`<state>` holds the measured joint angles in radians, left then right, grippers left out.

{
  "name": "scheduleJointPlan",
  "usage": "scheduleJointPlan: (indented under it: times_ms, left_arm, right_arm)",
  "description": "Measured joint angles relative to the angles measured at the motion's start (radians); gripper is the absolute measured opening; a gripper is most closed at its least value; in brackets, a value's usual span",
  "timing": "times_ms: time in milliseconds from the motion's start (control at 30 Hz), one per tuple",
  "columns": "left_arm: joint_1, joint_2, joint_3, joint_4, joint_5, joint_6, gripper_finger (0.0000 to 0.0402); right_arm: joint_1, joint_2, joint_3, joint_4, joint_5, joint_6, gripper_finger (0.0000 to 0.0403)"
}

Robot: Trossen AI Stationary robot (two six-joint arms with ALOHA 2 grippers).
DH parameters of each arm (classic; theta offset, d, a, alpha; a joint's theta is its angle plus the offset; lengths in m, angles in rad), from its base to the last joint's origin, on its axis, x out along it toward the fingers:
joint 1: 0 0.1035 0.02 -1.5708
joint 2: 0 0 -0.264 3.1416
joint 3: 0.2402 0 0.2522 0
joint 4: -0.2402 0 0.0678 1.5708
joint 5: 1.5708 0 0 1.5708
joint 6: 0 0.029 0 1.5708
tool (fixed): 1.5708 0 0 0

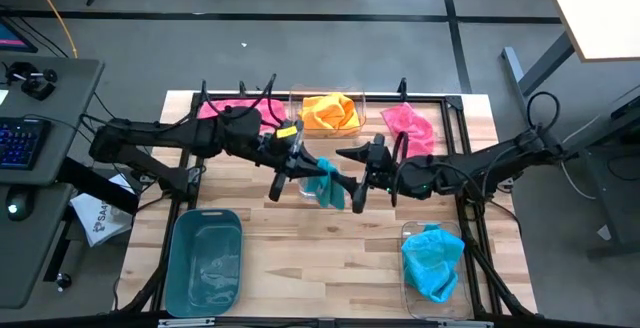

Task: Sort microfiber towel by color & place in baskets
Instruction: Put the blue microfiber cloth into the bottom transparent bin

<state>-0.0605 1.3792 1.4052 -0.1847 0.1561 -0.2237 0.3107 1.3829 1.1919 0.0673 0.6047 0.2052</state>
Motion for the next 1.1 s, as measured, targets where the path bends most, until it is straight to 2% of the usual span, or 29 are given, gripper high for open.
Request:
scheduleJointPlan:
  times_ms: [167, 400, 500, 567, 633, 667, 700, 933, 1100]
  left_arm:
    - [-0.014, 0.016, 0.002, 0.071, -0.069, 0.001, 0.0000]
    - [-0.014, 0.057, 0.002, 0.151, -0.091, -0.041, 0.0000]
    - [-0.019, 0.080, 0.000, 0.189, -0.090, -0.073, 0.0000]
    - [-0.019, 0.086, 0.000, 0.209, -0.090, -0.082, 0.0002]
    - [-0.019, 0.097, 0.000, 0.247, -0.091, -0.081, 0.0007]
    - [-0.019, 0.098, 0.002, 0.253, -0.091, -0.081, 0.0010]
    - [-0.019, 0.097, 0.000, 0.248, -0.091, -0.087, 0.0014]
    - [0.009, 0.062, 0.000, 0.230, -0.081, -0.123, 0.0069]
    - [0.023, 0.014, 0.000, 0.078, -0.064, -0.140, 0.0126]
  right_arm:
    - [0.001, 0.020, 0.000, 0.049, -0.110, -0.005, 0.0275]
    - [0.013, 0.017, 0.000, 0.100, -0.139, -0.048, 0.0265]
    - [0.013, 0.017, 0.000, 0.095, -0.151, -0.037, 0.0213]
    - [0.013, 0.017, 0.000, 0.095, -0.152, -0.040, 0.0148]
    - [0.013, 0.015, 0.000, 0.095, -0.152, -0.054, 0.0061]
    - [0.013, 0.011, 0.000, 0.090, -0.153, -0.061, 0.0031]
    - [0.013, 0.005, 0.000, 0.081, -0.161, -0.071, 0.0018]
    - [0.020, -0.119, 0.000, -0.101, -0.168, -0.058, 0.0006]
    - [0.033, -0.243, 0.000, -0.313, -0.154, -0.003, 0.0003]
